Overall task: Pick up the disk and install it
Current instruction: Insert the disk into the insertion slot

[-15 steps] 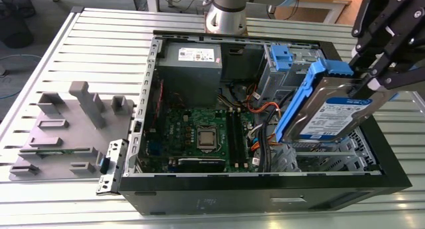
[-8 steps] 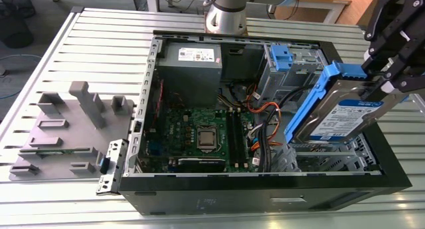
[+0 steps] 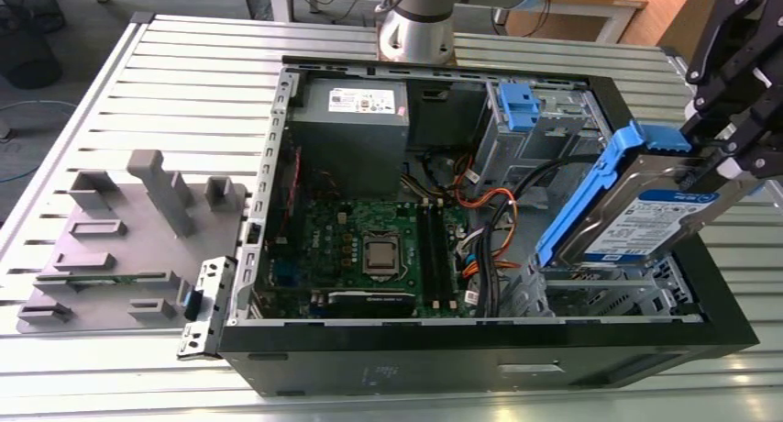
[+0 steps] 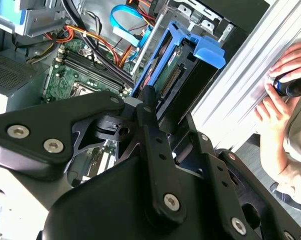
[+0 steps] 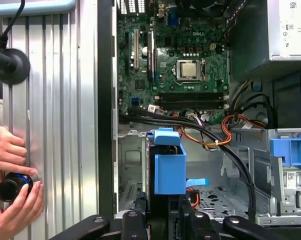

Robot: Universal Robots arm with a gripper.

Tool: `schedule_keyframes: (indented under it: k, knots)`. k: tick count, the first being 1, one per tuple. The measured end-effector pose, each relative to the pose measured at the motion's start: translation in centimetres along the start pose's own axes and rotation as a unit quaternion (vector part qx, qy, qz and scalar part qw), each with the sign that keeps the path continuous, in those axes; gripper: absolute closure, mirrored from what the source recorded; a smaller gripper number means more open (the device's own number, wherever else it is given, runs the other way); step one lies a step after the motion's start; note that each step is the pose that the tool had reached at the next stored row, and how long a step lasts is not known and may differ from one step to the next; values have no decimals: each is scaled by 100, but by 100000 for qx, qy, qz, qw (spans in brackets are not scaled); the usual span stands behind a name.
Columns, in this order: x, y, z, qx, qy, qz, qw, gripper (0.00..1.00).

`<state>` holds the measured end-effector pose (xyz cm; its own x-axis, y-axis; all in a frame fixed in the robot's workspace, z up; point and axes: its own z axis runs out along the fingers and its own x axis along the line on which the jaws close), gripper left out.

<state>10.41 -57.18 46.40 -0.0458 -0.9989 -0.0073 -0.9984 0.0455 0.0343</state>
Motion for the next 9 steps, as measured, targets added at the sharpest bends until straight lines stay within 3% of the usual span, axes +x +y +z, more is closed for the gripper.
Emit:
schedule_keyframes:
  k: [9]
  knots:
    - [-1, -54, 68, -17, -4, -64, 100000, 65]
